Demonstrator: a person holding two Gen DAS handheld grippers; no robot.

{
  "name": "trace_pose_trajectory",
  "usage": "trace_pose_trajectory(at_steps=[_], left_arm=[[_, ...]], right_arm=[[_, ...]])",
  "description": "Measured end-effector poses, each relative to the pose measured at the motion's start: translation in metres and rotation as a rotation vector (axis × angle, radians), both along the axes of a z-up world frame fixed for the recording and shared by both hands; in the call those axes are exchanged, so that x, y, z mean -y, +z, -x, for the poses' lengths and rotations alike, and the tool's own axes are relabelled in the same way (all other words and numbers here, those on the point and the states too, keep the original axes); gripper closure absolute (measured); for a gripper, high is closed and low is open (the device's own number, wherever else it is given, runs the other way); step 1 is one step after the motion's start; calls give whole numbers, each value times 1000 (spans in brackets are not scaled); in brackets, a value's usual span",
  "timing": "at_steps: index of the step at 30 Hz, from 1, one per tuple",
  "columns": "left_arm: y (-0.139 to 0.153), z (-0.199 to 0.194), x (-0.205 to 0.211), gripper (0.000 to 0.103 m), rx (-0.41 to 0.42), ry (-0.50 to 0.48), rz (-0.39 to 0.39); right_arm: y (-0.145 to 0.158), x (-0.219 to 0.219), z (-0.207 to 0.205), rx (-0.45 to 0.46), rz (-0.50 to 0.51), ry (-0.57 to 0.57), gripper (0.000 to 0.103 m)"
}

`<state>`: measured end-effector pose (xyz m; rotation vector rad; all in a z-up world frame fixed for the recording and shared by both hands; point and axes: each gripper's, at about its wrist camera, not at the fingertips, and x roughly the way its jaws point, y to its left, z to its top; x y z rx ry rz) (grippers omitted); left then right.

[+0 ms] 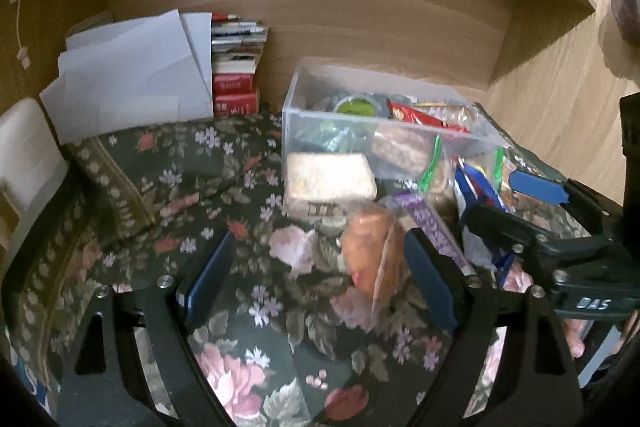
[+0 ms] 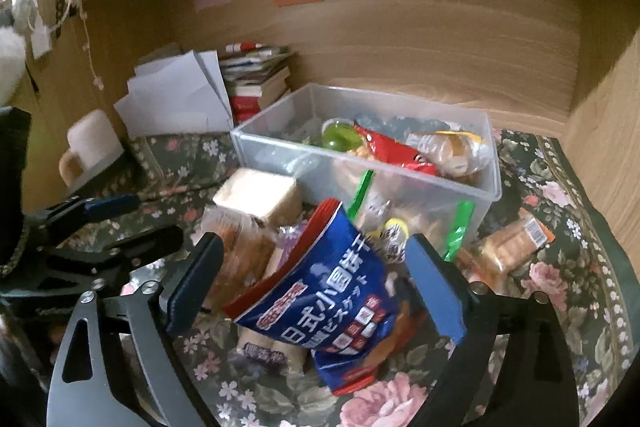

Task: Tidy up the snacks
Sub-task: 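Grasp another bagged orange bread with the left gripper while the right grasps the blue biscuit bag, then carry the bread bag and blue biscuit bag over the clear box and release both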

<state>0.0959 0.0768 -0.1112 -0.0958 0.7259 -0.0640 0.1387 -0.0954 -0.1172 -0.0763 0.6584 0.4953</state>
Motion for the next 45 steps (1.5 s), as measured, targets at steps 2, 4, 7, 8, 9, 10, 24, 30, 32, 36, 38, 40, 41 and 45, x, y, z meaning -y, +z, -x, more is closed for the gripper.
trace_pose_trajectory(at_steps=[2, 4, 7, 8, 9, 10, 24, 30, 32, 36, 38, 40, 41, 45], left_arm=[[-3, 1, 0, 17, -9, -5, 4], [-8, 0, 2, 17, -21, -18, 9], [-13, -4, 6, 17, -36, -36, 21], [-15, -6, 8, 17, -40, -44, 27], [-16, -7, 11, 17, -44, -51, 30], [-18, -8, 13, 17, -46, -55, 33], [-38, -31, 33, 40, -105, -113, 89], [-40, -33, 37, 48, -109, -127, 89], [-40, -34, 37, 51, -108, -128, 94], [-37, -33, 38, 54, -101, -124, 91], [-32, -30, 36, 54, -90, -118, 86], [-25, -26, 31, 54, -74, -114, 87], [-22, -24, 28, 54, -66, -114, 90], [-4, -16, 23, 55, -19, -101, 87]], right_arm=[[-6, -2, 2, 1, 23, -19, 12], [-12, -1, 3, 0, 47, -40, 12], [-18, 3, 3, -16, 61, -54, 12], [-19, 4, 4, -17, 67, -60, 12], [-20, 6, 5, -15, 74, -69, 12], [-21, 9, 6, -14, 81, -72, 12], [-38, 37, -5, -104, 72, -81, 13], [-47, 46, -14, -164, 30, -76, 20], [-45, 49, -13, -162, 10, -69, 28], [-40, 50, -9, -131, 16, -66, 36], [-37, 52, -8, -131, 9, -59, 40], [-33, 54, -7, -129, -1, -52, 44], [-31, 55, -6, -126, -8, -47, 46], [-21, 56, -3, -112, -24, -36, 50]])
